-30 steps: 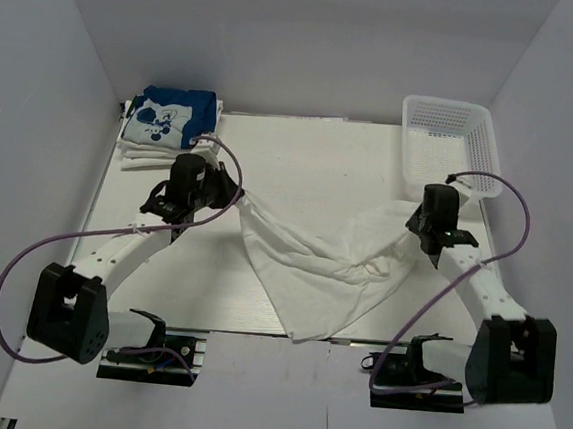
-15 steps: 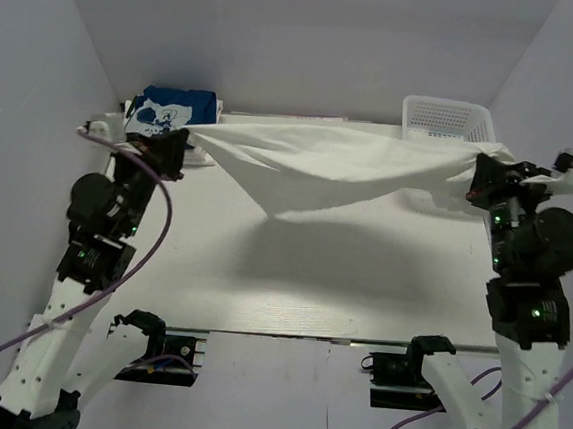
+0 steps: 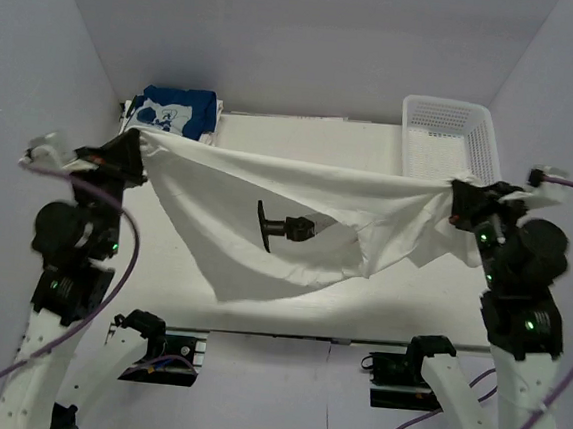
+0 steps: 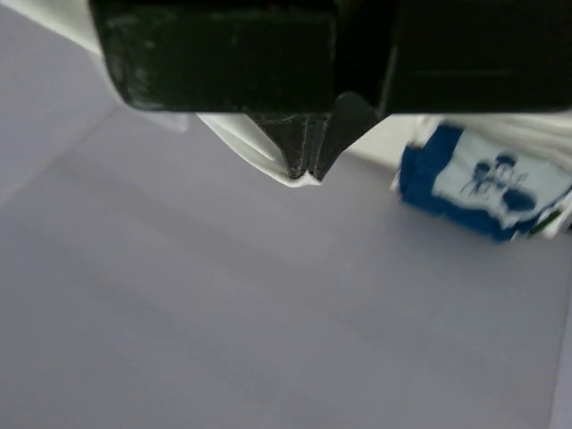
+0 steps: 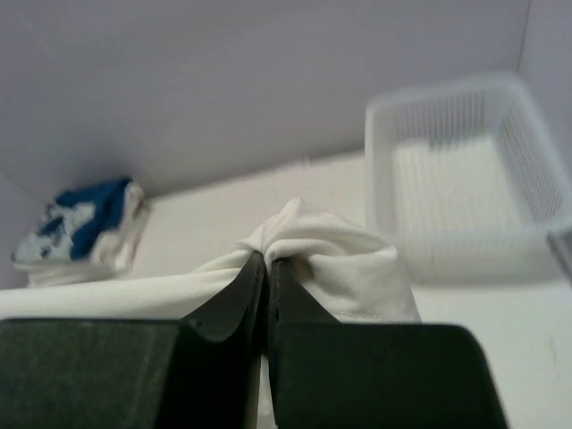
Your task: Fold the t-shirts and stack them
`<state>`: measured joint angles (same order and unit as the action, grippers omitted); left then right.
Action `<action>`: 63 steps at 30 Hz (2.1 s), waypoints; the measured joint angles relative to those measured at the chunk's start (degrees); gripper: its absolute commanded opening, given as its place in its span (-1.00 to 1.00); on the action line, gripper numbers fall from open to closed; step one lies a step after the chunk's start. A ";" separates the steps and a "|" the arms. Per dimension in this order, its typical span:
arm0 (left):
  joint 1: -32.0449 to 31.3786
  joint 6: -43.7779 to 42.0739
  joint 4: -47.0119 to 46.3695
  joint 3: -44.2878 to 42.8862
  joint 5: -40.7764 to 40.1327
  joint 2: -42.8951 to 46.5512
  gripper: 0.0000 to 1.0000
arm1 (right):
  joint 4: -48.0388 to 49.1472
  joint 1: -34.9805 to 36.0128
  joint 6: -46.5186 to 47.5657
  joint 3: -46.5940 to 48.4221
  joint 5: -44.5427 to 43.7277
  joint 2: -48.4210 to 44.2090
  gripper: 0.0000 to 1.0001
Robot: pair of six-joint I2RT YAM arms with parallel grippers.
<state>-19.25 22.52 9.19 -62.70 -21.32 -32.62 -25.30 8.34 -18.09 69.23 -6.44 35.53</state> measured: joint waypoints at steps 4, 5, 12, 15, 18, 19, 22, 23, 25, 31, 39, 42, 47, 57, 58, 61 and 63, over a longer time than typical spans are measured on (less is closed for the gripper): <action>0.44 3.19 0.98 5.95 -3.50 -10.99 -1.00 | -0.72 -0.02 -3.96 -12.74 -0.68 5.27 -0.66; 0.59 4.17 1.31 7.96 -3.98 -14.95 -1.00 | -0.76 -0.02 -4.92 -16.24 -1.14 6.97 -0.43; 0.90 9.53 8.52 16.15 -2.38 -41.99 -1.00 | -3.45 0.00 -6.29 -26.43 -1.90 18.91 0.81; 1.31 10.58 9.53 16.46 -2.01 -43.85 -1.00 | -1.44 0.42 -4.07 -26.43 2.99 17.86 0.81; 1.57 11.17 8.33 16.46 -2.03 -42.38 -1.00 | -0.04 1.95 -1.73 -26.53 9.22 17.70 0.81; 1.73 11.23 8.15 16.46 -2.05 -42.01 -1.00 | 0.46 2.75 -0.85 -26.88 11.23 17.90 0.81; 1.90 11.45 7.69 16.48 -2.05 -41.59 -1.00 | 1.27 5.88 0.96 -28.85 14.62 19.78 0.81; 1.90 11.50 7.54 16.52 -2.05 -41.59 -1.00 | 1.33 7.28 1.01 -29.35 14.56 21.33 0.81; 1.90 11.58 7.39 16.87 -2.05 -41.51 -1.00 | 1.42 9.09 0.50 -30.62 14.03 24.81 0.81; 1.90 11.63 7.30 18.49 -2.29 -41.48 -1.00 | 3.41 11.32 -1.79 -31.01 9.90 31.56 0.78; 2.29 11.63 7.06 19.23 -2.49 -40.09 -1.00 | 4.68 11.96 -2.47 -27.19 -0.07 36.74 0.76; 2.38 11.65 6.82 19.26 -2.49 -39.82 -1.00 | 3.80 11.96 -2.49 -26.36 -4.37 38.40 0.76; 2.58 11.65 6.64 19.26 -2.49 -39.82 -1.00 | 1.09 11.93 -2.97 -25.62 -13.09 41.68 0.76; 2.58 11.67 6.67 19.26 -2.51 -39.82 -1.00 | 1.46 11.93 -2.38 -23.56 -20.48 47.45 -0.47; 2.58 11.67 6.67 19.26 -2.58 -39.82 -1.00 | 2.36 11.93 -2.36 -23.56 -20.28 47.36 -0.73; 2.58 11.78 6.67 19.26 -2.97 -39.82 -1.00 | 3.89 11.96 -2.60 -23.56 -20.31 46.71 -1.00; 2.58 11.82 6.71 19.26 -3.34 -39.80 -1.00 | 3.72 11.93 -4.13 -23.54 -20.94 45.24 -1.00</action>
<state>-16.67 34.35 15.90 -43.44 -24.67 -72.42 -21.58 20.27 -22.22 45.69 -27.38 80.77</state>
